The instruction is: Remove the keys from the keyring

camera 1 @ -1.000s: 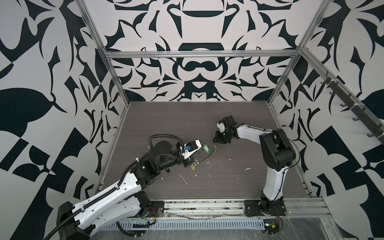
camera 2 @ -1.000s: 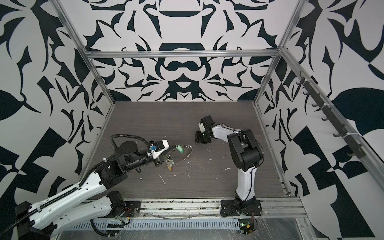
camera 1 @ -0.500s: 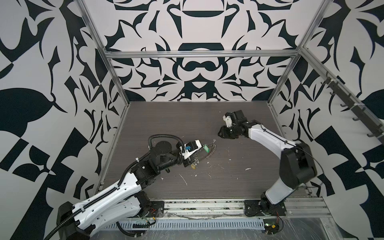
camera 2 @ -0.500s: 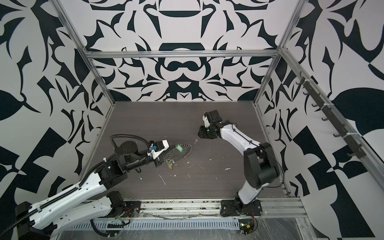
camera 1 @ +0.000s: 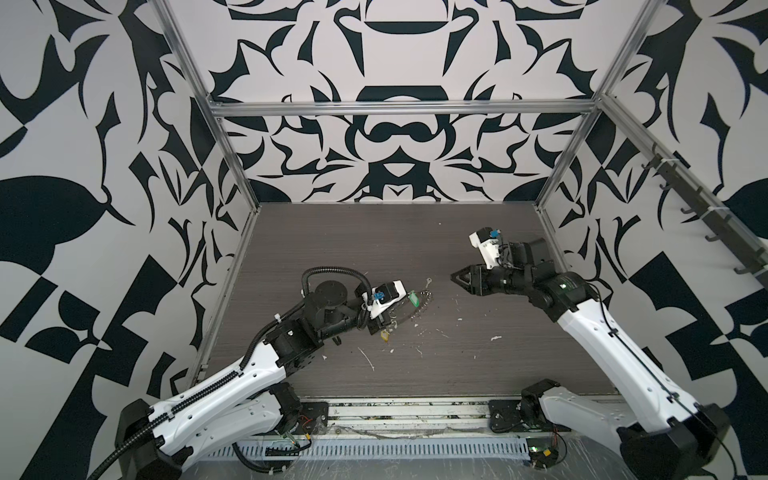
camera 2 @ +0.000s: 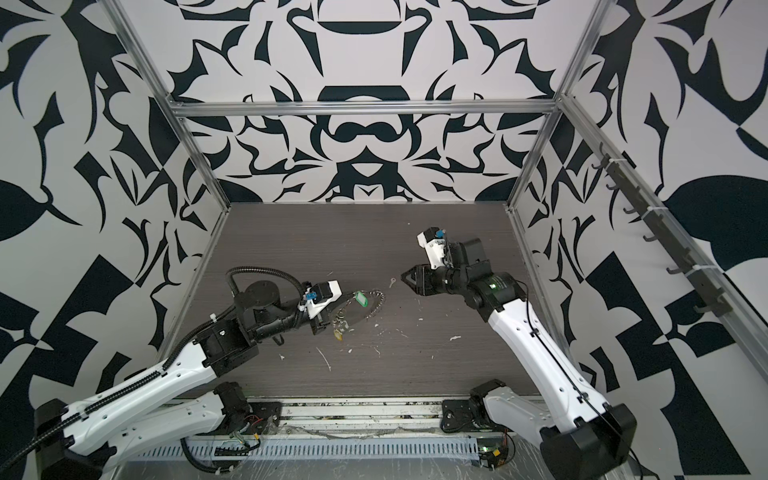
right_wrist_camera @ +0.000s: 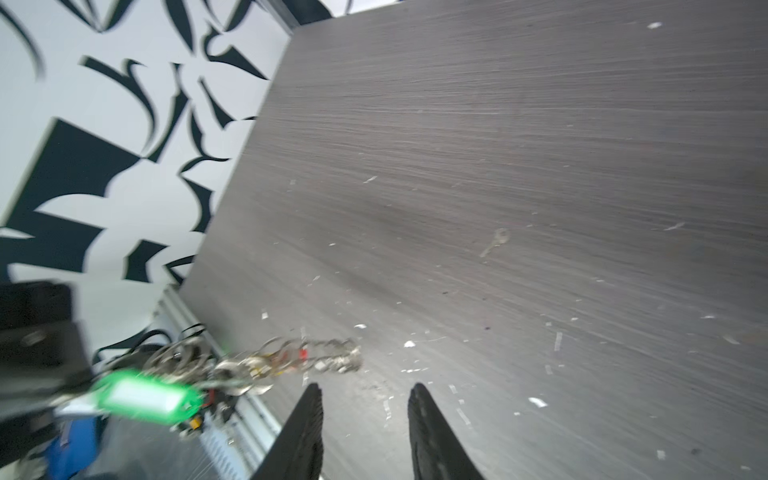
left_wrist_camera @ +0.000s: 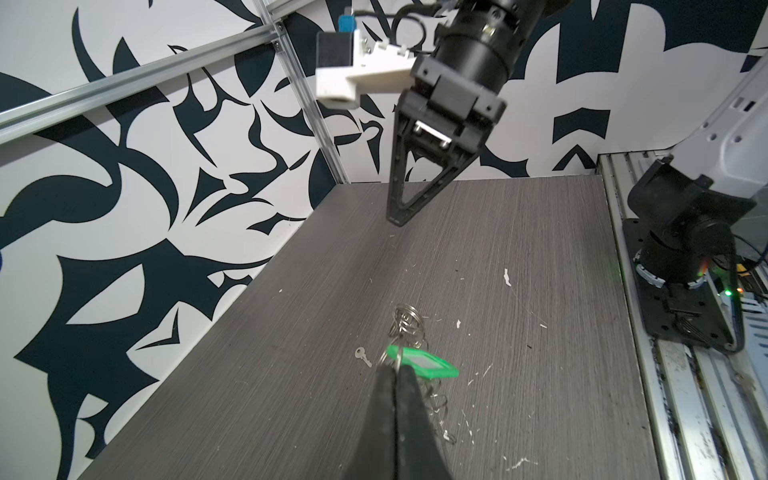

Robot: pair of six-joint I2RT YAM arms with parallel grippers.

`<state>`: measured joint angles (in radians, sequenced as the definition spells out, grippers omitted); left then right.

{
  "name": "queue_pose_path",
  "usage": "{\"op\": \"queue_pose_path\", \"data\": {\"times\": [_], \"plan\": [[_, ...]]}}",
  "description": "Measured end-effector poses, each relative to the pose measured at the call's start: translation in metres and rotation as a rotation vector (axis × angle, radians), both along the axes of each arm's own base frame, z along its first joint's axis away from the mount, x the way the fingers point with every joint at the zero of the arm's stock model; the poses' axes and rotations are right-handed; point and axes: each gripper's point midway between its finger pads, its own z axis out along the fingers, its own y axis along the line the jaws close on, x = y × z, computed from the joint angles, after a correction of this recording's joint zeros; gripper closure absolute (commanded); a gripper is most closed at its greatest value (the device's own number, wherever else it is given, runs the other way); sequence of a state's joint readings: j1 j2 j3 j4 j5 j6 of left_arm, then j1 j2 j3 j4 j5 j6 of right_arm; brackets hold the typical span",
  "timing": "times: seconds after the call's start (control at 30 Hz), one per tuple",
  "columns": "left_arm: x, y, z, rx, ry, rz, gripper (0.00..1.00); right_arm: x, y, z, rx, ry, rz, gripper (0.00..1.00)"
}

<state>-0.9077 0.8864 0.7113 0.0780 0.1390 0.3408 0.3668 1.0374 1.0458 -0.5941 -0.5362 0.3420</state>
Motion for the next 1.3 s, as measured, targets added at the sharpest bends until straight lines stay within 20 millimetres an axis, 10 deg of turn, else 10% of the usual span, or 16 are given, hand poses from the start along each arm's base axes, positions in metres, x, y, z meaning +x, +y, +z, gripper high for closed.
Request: {"op": "queue_pose_path", "data": {"times": [0.77, 1.3], "plan": [[0.025, -0.003, -0.007, 0.013, 0.004, 0.09, 1.0, -0.088, 0.076, -0.013, 0.052, 0.048, 0.244, 0.56], [0.035, -0.003, 0.006, -0.028, 0.016, 0.126, 1.0, -0.058, 0.112, -0.04, 0.01, -0.073, 0.164, 0.4]]}}
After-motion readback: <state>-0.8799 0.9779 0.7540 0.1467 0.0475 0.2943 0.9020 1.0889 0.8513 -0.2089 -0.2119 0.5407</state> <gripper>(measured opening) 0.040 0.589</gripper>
